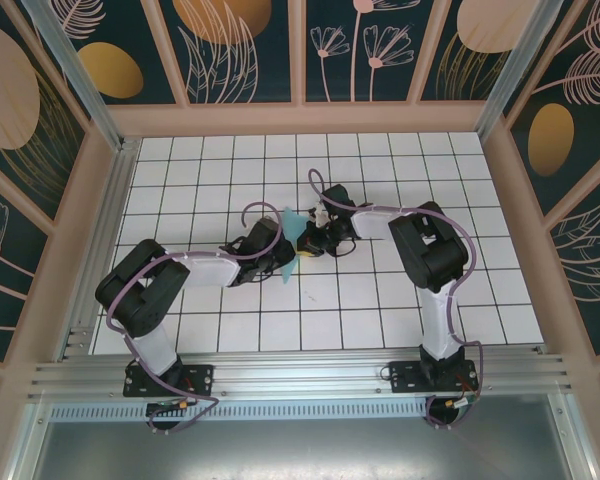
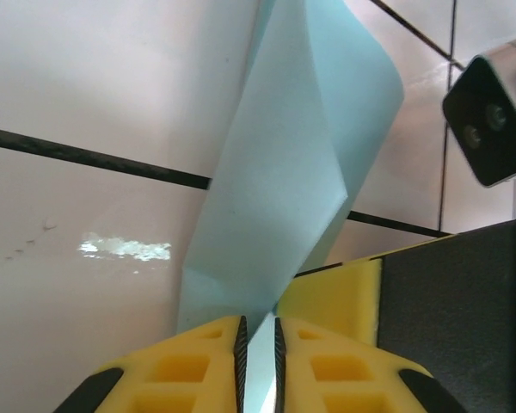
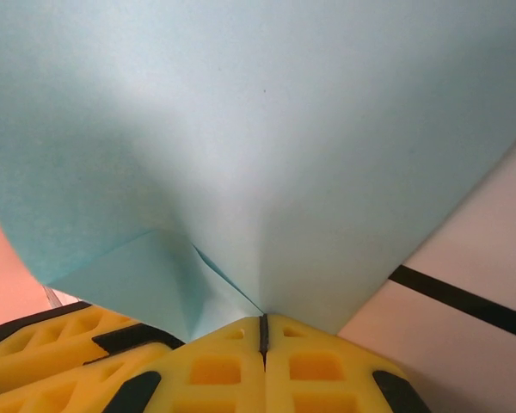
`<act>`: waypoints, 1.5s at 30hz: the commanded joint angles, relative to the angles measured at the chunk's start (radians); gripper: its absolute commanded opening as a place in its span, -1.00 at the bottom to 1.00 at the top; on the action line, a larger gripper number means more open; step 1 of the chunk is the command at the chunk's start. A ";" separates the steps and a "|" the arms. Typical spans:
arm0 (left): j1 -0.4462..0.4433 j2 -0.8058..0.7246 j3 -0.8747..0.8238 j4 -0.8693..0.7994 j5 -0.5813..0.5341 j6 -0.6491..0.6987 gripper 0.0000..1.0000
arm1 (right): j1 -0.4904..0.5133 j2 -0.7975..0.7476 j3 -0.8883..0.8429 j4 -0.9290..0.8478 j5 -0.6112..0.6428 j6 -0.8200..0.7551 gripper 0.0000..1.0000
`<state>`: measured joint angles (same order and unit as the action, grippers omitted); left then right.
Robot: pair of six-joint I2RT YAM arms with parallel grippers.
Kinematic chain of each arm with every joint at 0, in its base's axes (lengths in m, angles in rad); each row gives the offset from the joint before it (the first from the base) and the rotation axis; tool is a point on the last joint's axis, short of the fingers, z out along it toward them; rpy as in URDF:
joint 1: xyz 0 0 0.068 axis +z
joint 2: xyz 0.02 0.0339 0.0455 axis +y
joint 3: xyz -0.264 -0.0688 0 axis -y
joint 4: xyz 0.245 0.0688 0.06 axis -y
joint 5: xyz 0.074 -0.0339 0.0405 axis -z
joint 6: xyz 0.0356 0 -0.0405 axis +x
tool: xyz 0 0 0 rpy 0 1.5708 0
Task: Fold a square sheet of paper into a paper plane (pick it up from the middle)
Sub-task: Fold the wing for the fifth time at the center of the table.
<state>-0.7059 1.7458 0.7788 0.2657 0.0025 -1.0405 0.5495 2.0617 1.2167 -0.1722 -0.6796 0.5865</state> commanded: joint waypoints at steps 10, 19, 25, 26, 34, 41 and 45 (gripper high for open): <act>0.039 -0.007 -0.099 0.262 0.124 -0.126 -0.62 | -0.036 0.017 -0.043 -0.023 0.015 0.033 -0.97; 0.046 0.014 -0.142 0.382 0.161 -0.186 -0.54 | -0.037 0.028 -0.036 -0.041 0.026 0.033 -0.97; 0.049 0.004 -0.152 0.363 0.135 -0.193 -0.76 | -0.039 0.029 -0.035 -0.033 0.019 0.045 -0.99; 0.048 0.006 -0.156 0.368 0.136 -0.195 -0.81 | -0.040 0.027 -0.038 -0.027 0.014 0.050 -0.99; 0.048 0.028 -0.155 0.373 0.139 -0.193 -1.00 | -0.048 0.017 -0.051 -0.006 0.002 0.065 -0.99; 0.048 0.068 -0.133 0.365 0.170 -0.186 -1.00 | -0.053 -0.015 -0.079 0.069 -0.028 0.083 -0.99; 0.048 0.076 -0.128 0.371 0.179 -0.191 -1.00 | -0.056 -0.033 -0.091 0.093 -0.034 0.087 -0.98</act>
<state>-0.6655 1.8023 0.6304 0.6106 0.1585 -1.2346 0.5102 2.0514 1.1553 -0.0780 -0.7460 0.6613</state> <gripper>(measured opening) 0.057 0.066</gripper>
